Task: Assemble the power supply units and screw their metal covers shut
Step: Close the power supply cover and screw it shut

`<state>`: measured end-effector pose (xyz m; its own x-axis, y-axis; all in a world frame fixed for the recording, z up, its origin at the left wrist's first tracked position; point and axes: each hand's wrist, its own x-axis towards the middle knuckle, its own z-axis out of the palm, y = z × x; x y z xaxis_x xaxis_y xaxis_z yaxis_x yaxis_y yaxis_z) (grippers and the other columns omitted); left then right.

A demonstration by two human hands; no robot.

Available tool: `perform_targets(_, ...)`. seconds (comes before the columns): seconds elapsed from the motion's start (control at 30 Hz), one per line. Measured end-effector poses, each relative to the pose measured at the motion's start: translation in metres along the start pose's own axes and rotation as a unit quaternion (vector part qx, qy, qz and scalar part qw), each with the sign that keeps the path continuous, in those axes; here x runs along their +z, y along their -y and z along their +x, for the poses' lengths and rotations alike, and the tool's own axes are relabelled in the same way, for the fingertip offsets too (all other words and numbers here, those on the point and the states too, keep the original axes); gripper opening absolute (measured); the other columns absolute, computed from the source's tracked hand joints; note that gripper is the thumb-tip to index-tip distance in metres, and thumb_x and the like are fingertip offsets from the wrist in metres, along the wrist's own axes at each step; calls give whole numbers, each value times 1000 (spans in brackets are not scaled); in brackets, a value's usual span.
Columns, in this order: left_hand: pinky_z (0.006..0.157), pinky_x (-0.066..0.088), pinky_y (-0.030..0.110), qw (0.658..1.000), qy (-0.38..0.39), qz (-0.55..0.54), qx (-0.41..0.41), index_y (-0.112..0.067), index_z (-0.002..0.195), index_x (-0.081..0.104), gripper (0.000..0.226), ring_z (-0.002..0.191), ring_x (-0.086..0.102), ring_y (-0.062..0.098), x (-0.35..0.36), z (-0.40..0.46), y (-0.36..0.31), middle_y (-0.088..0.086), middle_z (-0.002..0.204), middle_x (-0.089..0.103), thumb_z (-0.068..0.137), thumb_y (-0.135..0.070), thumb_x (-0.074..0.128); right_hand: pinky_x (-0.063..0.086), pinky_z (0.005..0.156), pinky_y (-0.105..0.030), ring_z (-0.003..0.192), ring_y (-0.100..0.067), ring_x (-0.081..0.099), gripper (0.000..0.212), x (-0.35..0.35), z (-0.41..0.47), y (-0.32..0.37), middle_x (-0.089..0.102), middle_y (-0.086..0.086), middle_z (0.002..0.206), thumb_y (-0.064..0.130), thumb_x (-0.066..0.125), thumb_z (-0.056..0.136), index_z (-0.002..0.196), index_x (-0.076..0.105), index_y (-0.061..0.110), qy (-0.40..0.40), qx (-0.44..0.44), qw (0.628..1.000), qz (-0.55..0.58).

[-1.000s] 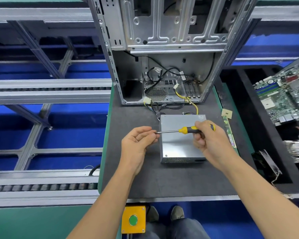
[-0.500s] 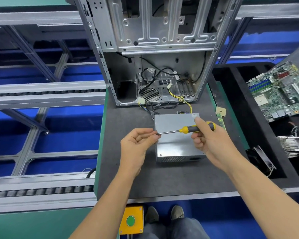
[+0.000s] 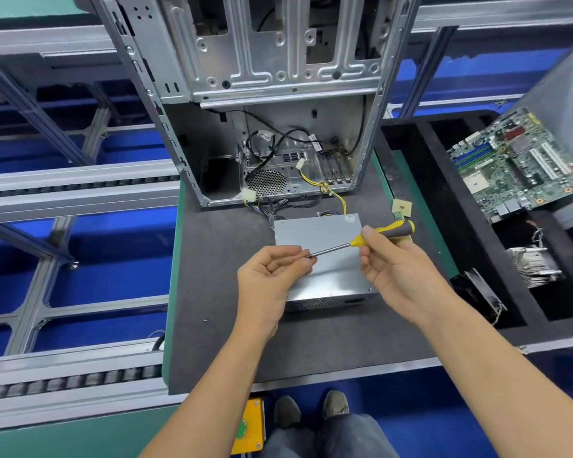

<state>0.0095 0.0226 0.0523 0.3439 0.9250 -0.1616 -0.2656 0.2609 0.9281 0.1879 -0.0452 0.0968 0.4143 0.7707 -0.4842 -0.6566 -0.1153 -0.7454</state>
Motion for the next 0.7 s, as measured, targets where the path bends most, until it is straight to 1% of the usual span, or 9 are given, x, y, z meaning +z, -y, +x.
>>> perform_targets(0.07,79,58,27,1000,2,4,1,-23,85,77,26,92,74,28,5,-1,1,14,91,77,74,0,82,53,60,-20,67,-9,64,22,-2,0,1,68,-1,82,18,76,75,88,59,15,16,3,1000,0)
perform_targets(0.23,78,59,29,997,26,67,31,-27,86,77,27,89,74,22,17,-5,2,7,89,77,76,-2,82,59,73,-31,95,-28,73,37,-9,-2,-2,73,-14,100,14,80,72,97,52,14,28,-9,999,-40)
perform_targets(0.33,81,58,28,983,47,154,89,-29,88,76,27,87,73,16,27,-9,5,-3,89,77,78,-5,82,60,73,-35,97,-35,72,24,-14,-2,-4,73,-17,97,8,70,89,98,47,12,17,-31,998,-46)
perform_targets(0.4,85,54,22,965,71,214,133,-29,99,75,32,93,72,10,32,-10,8,-9,96,76,78,-7,83,60,73,-38,97,-37,72,16,-19,-3,-4,72,-18,97,10,63,96,101,48,10,8,-53,997,-60)
perform_targets(0.43,89,51,19,949,88,258,159,-26,108,74,37,98,69,7,33,-10,11,-10,103,75,77,-9,83,60,73,-38,97,-38,72,15,-23,-4,-4,71,-19,97,11,62,97,102,48,10,0,-67,995,-67)
perform_targets(0.5,98,42,12,895,122,369,219,-17,122,69,49,106,62,6,33,-11,16,-5,115,71,75,-15,85,60,73,-39,96,-37,72,15,-32,-6,-2,72,-18,95,11,60,98,104,45,12,-20,-95,992,-81)
perform_targets(0.57,103,34,11,836,156,453,266,-10,123,69,54,113,59,13,32,-11,23,2,118,70,73,-20,87,60,72,-40,94,-36,73,16,-43,-8,-1,73,-14,90,10,58,99,106,43,13,-42,-117,987,-100)
perform_targets(0.63,105,37,22,782,175,508,315,-6,115,72,47,115,63,22,32,-10,31,5,114,72,73,-21,88,61,71,-41,92,-36,73,15,-54,-10,-1,72,-12,87,9,56,100,105,43,14,-62,-129,982,-122)
perform_targets(0.7,98,49,40,762,174,519,345,-5,107,75,37,111,66,28,33,-8,39,5,109,74,74,-18,88,61,69,-41,90,-34,74,15,-61,-12,-2,71,-13,87,8,56,99,103,43,15,-72,-133,978,-146)
